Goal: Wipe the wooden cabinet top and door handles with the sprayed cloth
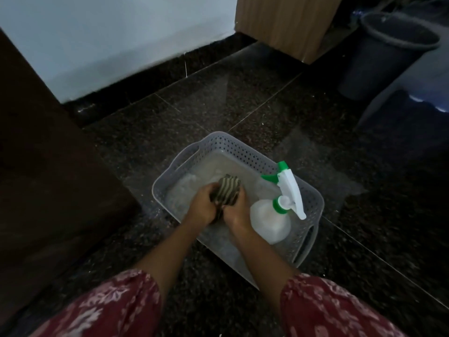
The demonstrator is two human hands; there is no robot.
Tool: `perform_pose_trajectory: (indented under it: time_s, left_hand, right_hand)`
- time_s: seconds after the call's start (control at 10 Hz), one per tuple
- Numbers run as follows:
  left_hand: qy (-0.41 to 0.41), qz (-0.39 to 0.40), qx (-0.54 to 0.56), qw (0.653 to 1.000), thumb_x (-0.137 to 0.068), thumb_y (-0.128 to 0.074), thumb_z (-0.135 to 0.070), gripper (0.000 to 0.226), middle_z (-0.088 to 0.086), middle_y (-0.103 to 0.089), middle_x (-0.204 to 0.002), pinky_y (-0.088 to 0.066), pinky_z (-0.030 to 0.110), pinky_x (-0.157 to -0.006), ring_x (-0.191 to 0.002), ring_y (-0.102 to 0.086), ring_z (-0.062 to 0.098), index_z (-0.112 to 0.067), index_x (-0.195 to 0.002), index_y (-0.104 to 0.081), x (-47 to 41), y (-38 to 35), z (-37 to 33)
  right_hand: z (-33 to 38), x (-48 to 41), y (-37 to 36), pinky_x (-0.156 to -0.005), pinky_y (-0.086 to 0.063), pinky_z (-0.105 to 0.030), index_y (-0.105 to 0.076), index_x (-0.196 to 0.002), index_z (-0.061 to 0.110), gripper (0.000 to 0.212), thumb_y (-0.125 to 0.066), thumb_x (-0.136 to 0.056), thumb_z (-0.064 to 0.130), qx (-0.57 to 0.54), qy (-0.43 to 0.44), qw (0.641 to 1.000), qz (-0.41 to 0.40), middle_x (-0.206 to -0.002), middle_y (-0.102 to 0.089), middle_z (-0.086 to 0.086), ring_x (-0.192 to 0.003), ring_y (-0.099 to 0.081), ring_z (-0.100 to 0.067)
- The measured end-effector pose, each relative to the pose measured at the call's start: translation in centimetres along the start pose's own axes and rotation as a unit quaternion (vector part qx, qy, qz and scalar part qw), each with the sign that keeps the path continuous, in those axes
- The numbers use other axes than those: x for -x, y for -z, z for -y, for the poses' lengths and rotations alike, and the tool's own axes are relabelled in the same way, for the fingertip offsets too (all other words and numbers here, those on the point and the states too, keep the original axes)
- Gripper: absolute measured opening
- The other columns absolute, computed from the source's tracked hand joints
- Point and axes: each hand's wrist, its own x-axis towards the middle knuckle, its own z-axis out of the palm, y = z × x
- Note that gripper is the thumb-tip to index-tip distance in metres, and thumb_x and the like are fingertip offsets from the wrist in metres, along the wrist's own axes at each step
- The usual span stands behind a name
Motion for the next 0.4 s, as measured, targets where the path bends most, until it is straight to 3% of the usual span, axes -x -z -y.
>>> perform_pose_trajectory:
  time_s: [0.1, 0.2, 0.4]
  left_hand:
    - [0.003, 0.031, -0.059, 0.998, -0.088, -0.05, 0.002, 0.051, 0.016, -0.047, -0.142, -0.035, 0.036, -0.111, -0.132, -0.044, 0.032, -0.009, -0.138, -0.044, -0.3, -0.6, 0.9]
    - [-0.018, 0.074, -0.197, 0.978, -0.092, -0.05, -0.018, 0.06, 0.014, -0.033, -0.152, -0.03, 0.037, -0.113, -0.135, -0.037, 0.033, -0.01, -0.147, -0.026, -0.5, -1.0, 1.6]
    - [-0.072, 0.053, -0.375, 0.923, -0.092, -0.048, -0.023, 0.063, 0.006, -0.024, -0.156, -0.028, 0.039, -0.112, -0.139, -0.029, 0.027, -0.017, -0.148, -0.02, 1.8, 2.9, -1.7]
  right_hand:
    - [-0.4, 0.0, 0.3, -0.113, -0.03, -0.042, -0.024, -0.147, 0.016, 0.058, -0.044, -0.093, 0.01, 0.107, -0.008, 0.993, 0.039, -0.148, -0.032, -0.018, -0.132, -0.038, -0.036]
    - [-0.7, 0.7, 0.5, -0.112, -0.03, -0.039, -0.016, -0.149, 0.014, 0.061, -0.044, -0.094, 0.016, 0.259, 0.024, 0.963, 0.066, -0.147, -0.024, -0.022, -0.129, -0.036, -0.039]
    - [1.2, 1.9, 1.7, -0.117, -0.02, -0.036, -0.011, -0.149, 0.006, 0.065, -0.044, -0.095, 0.02, 0.321, 0.115, 0.937, 0.076, -0.156, -0.01, -0.021, -0.141, -0.023, -0.035]
